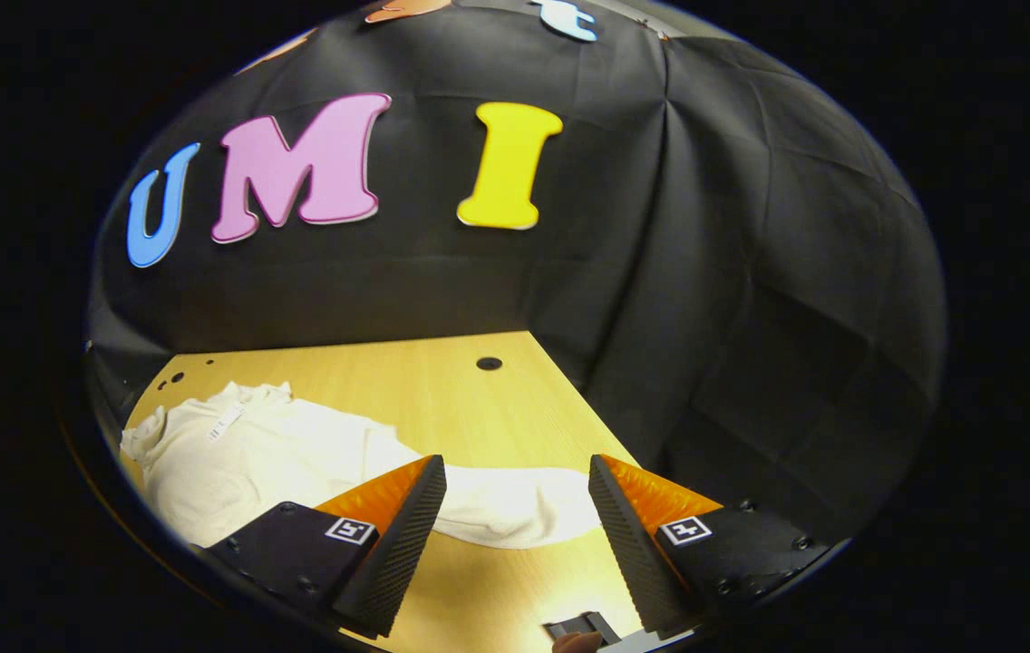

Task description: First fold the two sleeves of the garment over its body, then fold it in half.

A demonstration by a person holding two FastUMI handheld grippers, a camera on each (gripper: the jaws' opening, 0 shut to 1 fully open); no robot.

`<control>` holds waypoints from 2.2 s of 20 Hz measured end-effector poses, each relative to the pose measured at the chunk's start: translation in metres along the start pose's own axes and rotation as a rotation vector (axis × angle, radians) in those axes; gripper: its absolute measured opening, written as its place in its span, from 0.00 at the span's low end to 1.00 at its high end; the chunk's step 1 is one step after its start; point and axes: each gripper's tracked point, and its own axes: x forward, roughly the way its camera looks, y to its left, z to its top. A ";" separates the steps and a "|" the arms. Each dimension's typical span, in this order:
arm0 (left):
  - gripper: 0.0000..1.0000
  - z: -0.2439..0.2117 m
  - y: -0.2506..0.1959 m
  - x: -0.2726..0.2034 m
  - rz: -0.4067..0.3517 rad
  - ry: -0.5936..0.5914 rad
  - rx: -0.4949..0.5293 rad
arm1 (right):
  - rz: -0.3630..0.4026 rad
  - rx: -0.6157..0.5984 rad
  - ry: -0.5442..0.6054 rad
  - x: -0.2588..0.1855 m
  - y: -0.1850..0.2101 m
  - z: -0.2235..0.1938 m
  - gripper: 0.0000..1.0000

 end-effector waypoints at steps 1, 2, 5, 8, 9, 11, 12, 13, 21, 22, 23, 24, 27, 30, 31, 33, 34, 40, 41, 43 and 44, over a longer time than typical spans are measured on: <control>0.98 0.000 -0.004 0.003 -0.002 0.004 0.007 | -0.009 0.007 0.026 0.012 -0.007 -0.010 0.98; 0.96 -0.001 -0.008 0.007 -0.005 0.007 0.012 | -0.021 0.009 0.054 0.023 -0.014 -0.021 0.98; 0.96 0.001 -0.022 0.017 -0.015 0.017 0.027 | -0.035 0.002 0.131 0.049 -0.033 -0.052 0.98; 0.96 0.000 -0.034 0.026 -0.020 0.025 0.034 | -0.045 0.014 0.188 0.075 -0.044 -0.074 0.98; 0.96 0.000 -0.039 0.028 -0.022 0.031 0.036 | -0.051 0.020 0.204 0.083 -0.047 -0.080 0.98; 0.96 -0.001 -0.046 0.033 -0.026 0.043 0.037 | -0.057 0.028 0.242 0.096 -0.052 -0.092 0.97; 0.96 -0.004 -0.048 0.034 -0.027 0.049 0.038 | -0.059 0.029 0.256 0.104 -0.055 -0.097 0.98; 0.96 -0.004 -0.051 0.037 -0.029 0.052 0.039 | -0.063 0.026 0.274 0.110 -0.058 -0.103 0.98; 0.96 0.010 -0.100 0.070 -0.152 0.035 0.085 | -0.040 0.075 0.366 0.130 -0.061 -0.132 0.98; 0.96 0.011 -0.106 0.075 -0.170 0.039 0.090 | -0.047 0.091 0.360 0.131 -0.062 -0.131 0.98; 0.96 0.008 -0.113 0.078 -0.190 0.048 0.092 | -0.050 0.089 0.369 0.132 -0.061 -0.132 0.98; 0.96 0.007 -0.120 0.080 -0.213 0.057 0.091 | -0.048 0.093 0.375 0.132 -0.060 -0.132 0.97; 0.96 -0.005 -0.140 0.084 -0.289 0.099 0.115 | -0.016 0.054 0.412 0.132 -0.045 -0.133 0.76; 0.96 -0.006 -0.138 0.083 -0.287 0.113 0.122 | -0.067 0.059 0.427 0.134 -0.043 -0.131 0.20; 0.96 -0.005 -0.134 0.081 -0.280 0.106 0.110 | -0.078 0.076 0.438 0.129 -0.040 -0.128 0.17; 0.96 -0.001 -0.118 0.074 -0.236 0.087 0.093 | -0.077 0.116 0.403 0.128 -0.034 -0.122 0.11; 0.96 0.001 -0.107 0.069 -0.209 0.076 0.084 | -0.069 0.140 0.369 0.125 -0.028 -0.116 0.11; 0.96 0.002 -0.035 0.026 -0.063 0.031 0.048 | -0.013 0.170 0.186 0.094 -0.010 -0.064 0.11; 0.96 0.001 -0.027 0.020 -0.050 0.029 0.039 | -0.012 0.169 0.162 0.087 -0.008 -0.057 0.11; 0.96 -0.002 -0.012 0.012 -0.032 0.022 0.024 | -0.011 0.177 0.128 0.071 -0.004 -0.045 0.11; 0.96 -0.002 -0.007 0.009 -0.026 0.018 0.019 | -0.006 0.190 0.112 0.063 -0.001 -0.038 0.11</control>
